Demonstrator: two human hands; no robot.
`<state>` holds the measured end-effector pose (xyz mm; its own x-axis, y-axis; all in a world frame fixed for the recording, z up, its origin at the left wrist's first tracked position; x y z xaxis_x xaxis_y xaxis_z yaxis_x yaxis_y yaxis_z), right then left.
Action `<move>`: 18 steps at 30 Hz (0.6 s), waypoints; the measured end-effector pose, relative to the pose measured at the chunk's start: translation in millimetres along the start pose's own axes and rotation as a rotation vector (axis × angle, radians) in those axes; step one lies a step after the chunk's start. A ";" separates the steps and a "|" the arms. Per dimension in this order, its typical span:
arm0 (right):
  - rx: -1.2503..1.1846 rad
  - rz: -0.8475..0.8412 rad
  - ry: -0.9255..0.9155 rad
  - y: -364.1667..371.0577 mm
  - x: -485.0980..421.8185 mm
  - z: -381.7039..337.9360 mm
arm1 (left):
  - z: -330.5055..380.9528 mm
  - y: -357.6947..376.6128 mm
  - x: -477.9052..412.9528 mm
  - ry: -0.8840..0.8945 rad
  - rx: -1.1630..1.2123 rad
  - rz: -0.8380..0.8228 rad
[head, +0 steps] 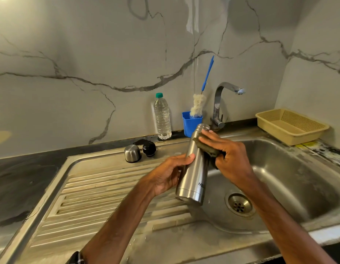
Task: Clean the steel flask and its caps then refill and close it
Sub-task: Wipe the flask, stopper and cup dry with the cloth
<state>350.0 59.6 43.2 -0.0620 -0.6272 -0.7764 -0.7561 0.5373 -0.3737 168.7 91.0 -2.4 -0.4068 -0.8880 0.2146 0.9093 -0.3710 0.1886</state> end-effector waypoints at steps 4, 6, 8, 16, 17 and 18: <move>0.073 0.130 0.182 -7.7 -13.7 18.0 | -1.1 4.1 2.5 -0.007 -0.065 -0.053; 0.081 0.131 0.179 -6.1 -12.9 18.6 | -1.9 3.9 1.6 0.004 -0.103 -0.028; 0.060 0.060 0.086 -1.4 -7.8 12.3 | -1.5 1.7 -0.4 0.025 -0.165 0.027; 0.082 0.078 0.135 0.4 -12.3 17.6 | -4.1 -2.2 -4.1 0.036 -0.197 0.069; 0.077 0.060 0.120 1.6 -9.8 15.2 | -3.9 -1.8 -4.3 0.038 -0.190 0.071; 0.065 0.025 0.087 4.0 -6.4 11.3 | -3.7 -1.9 -4.7 0.038 -0.169 0.079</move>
<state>354.8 72.2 41.0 -0.1382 -0.6583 -0.7400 -0.7100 0.5867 -0.3893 169.2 94.9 -7.4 -0.3329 -0.9245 0.1859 0.9414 -0.3372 0.0086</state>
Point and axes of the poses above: each hand's wrist, its own x-axis away from the middle knuckle, its own y-axis out of the palm, z = x × y, the point moved 4 cm from there along -x, towards the middle knuckle, and after that the axes turned 12 degrees about z, right-handed, at the moved point
